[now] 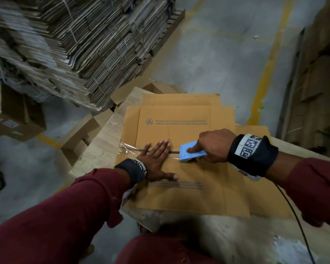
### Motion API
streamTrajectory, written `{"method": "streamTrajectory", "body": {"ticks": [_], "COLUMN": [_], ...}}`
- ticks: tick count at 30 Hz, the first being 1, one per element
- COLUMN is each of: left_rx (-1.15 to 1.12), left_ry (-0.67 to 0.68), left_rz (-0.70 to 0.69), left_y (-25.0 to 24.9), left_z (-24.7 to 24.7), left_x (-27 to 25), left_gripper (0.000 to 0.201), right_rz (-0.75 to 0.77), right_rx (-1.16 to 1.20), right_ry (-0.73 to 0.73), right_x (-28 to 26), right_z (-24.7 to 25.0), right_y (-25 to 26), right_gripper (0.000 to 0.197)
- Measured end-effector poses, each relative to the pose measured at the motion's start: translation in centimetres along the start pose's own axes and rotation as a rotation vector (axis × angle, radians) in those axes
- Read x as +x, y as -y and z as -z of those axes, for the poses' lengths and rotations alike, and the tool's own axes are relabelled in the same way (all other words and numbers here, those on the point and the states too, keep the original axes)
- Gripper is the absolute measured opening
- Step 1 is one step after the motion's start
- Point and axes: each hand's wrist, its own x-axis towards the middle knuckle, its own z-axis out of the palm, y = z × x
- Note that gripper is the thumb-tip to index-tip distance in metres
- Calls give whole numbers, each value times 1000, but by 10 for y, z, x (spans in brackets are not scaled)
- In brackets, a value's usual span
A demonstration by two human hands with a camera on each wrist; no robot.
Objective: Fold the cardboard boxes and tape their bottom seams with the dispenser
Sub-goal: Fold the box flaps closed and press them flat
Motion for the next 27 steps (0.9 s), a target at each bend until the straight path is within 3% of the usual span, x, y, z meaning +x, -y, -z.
{"method": "streamTrajectory", "body": {"ticks": [4,19,23,27], "left_rx": [49,54,62,80], "left_ry": [-65,-97,-73,-99], "left_rz": [-1,-3,-7,9], "left_y": [-3,6,5,1], "left_z": [-5,-14,-13,-12], "left_x": [-3,-6,-4,-2], "left_gripper": [131,126,124,125], "right_rz": [20,11,-81,-172], "right_rx": [23,-17,-19,9], "right_ry": [-4,-65,-1,53], "right_x": [-10,-46,-96,-104], "right_z": [1,10,5,-34], "right_y": [-11,-51,-108,-114], "right_gripper": [54,52,55,60]}}
